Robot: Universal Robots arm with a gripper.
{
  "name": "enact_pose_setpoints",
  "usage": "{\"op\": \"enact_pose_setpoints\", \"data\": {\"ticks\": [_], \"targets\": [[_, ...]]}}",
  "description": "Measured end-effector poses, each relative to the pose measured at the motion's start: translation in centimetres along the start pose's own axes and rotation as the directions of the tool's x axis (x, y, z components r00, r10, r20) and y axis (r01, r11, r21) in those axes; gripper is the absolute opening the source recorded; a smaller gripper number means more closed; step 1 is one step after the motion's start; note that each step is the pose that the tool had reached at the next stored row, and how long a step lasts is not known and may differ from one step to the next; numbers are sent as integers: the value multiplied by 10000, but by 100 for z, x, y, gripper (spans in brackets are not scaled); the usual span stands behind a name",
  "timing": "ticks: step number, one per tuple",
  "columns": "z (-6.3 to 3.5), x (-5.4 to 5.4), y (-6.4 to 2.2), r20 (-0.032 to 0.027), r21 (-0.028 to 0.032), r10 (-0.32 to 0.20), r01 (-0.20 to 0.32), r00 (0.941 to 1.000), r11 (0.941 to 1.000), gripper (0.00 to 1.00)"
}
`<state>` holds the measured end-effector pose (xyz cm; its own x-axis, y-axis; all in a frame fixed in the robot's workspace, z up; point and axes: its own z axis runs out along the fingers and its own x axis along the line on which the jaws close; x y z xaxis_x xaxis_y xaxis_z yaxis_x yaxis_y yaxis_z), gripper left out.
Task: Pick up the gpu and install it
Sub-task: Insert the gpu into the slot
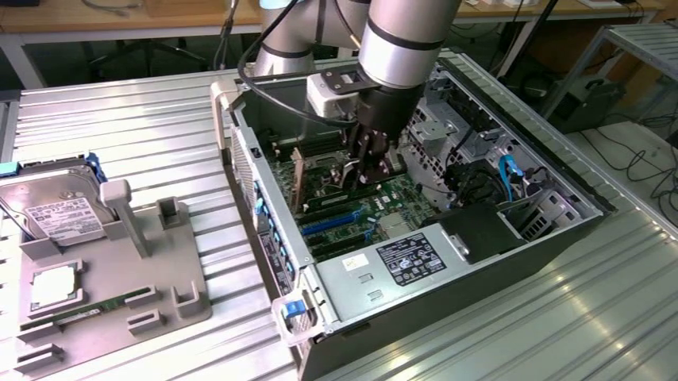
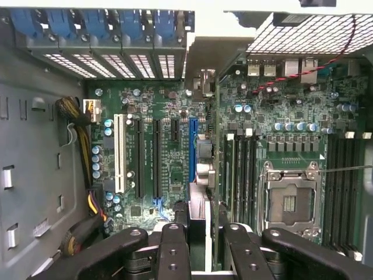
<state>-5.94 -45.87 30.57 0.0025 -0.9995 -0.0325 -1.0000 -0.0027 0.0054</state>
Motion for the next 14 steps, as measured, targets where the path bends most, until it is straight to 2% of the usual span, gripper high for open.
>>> {"op": "enact_pose_setpoints", "data": {"ticks": [8, 14], "targets": [[81, 14, 13, 1, 1, 2, -2, 10000, 10000, 28], [210, 20, 62, 4, 12, 1, -1, 10000, 10000, 28]]}}
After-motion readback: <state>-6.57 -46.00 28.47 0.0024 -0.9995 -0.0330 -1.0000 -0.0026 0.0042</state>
